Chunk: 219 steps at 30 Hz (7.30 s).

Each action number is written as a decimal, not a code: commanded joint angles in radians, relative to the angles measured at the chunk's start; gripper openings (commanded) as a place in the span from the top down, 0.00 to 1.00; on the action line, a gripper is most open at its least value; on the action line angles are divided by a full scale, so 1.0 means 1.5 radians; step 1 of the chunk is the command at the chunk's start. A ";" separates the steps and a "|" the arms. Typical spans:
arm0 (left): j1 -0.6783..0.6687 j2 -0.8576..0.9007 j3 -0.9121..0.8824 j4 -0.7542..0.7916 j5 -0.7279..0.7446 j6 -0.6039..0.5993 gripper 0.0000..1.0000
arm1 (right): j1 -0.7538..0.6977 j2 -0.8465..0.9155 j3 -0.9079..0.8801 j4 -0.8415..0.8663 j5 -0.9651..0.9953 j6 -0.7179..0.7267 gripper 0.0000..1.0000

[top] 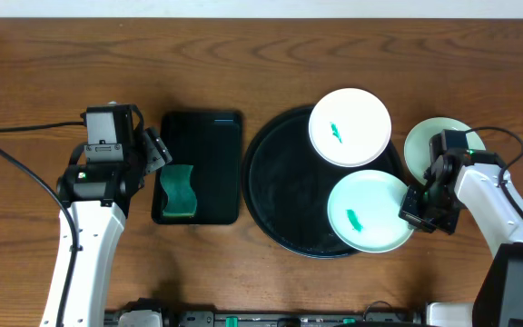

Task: Clean dirty plates on tray and stack at the side

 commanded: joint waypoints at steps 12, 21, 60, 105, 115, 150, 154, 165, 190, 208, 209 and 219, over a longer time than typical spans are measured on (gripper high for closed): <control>-0.001 0.000 0.011 0.000 -0.009 -0.001 0.21 | 0.012 -0.001 -0.001 0.034 -0.363 0.016 0.99; -0.001 0.000 0.011 0.000 -0.008 -0.001 0.20 | 0.129 -0.001 -0.002 0.140 -0.322 0.208 0.99; -0.001 0.000 0.011 0.000 -0.009 -0.001 0.21 | 0.272 -0.001 -0.001 0.301 -0.084 0.009 0.72; -0.001 0.000 0.011 0.000 -0.009 -0.001 0.20 | 0.273 0.001 -0.088 0.432 -0.049 -0.066 0.87; -0.001 0.000 0.011 0.000 -0.009 -0.001 0.21 | 0.273 0.001 -0.098 0.453 -0.034 -0.066 0.87; -0.001 0.000 0.011 0.000 -0.009 -0.001 0.20 | 0.273 0.030 -0.111 0.499 -0.034 -0.049 0.99; -0.001 0.000 0.011 0.000 -0.009 -0.001 0.20 | 0.272 0.030 -0.110 0.503 -0.034 -0.048 0.98; -0.001 0.000 0.011 0.000 -0.008 -0.001 0.21 | 0.271 0.018 -0.109 0.504 -0.034 -0.049 0.82; -0.001 0.000 0.011 0.000 -0.009 -0.001 0.21 | 0.273 0.014 -0.109 0.499 -0.034 -0.049 0.99; -0.008 0.017 0.005 -0.091 0.117 0.000 0.31 | 0.272 0.014 -0.108 0.499 -0.034 -0.049 0.99; -0.010 0.022 0.001 -0.105 0.117 0.000 0.35 | 0.273 0.014 -0.108 0.500 -0.034 -0.049 0.99; -0.018 0.096 -0.041 -0.119 0.117 0.057 0.36 | 0.273 0.014 -0.109 0.499 -0.034 -0.049 0.99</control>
